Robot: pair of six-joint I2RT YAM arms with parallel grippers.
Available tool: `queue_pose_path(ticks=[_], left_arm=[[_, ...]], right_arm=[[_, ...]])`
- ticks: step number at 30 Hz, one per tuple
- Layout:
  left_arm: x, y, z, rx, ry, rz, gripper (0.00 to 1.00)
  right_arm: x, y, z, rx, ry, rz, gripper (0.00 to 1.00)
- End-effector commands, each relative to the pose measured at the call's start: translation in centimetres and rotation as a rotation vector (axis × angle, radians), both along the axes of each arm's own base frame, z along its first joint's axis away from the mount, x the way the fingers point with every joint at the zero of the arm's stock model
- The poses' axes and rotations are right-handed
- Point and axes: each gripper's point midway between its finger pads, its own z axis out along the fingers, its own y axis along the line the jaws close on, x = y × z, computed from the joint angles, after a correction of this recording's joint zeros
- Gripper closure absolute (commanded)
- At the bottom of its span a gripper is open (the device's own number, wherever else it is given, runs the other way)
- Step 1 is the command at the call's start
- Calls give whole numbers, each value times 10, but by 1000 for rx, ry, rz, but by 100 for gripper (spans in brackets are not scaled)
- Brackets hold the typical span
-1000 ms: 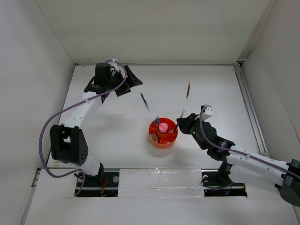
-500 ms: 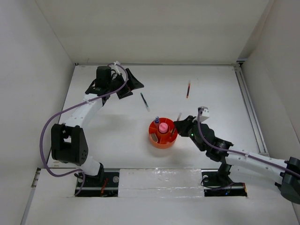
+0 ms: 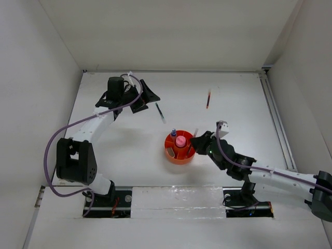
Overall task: Sort the stationery into containers
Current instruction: Place the pen in the storage box.
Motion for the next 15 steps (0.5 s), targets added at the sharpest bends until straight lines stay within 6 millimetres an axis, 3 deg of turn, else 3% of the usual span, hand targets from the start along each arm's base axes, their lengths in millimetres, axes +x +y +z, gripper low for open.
queue_pose_path(ticks=[1, 8, 15], left_arm=[[-8, -3, 36, -37, -118, -24, 0], [-17, -1, 37, -38, -125, -25, 0], [-20, 1, 44, -38, -145, -17, 0]], right_arm=[[2, 0, 7, 36, -2, -38, 100], [1, 4, 5, 35, 9, -32, 99], [-2, 5, 1, 27, 22, -25, 81]])
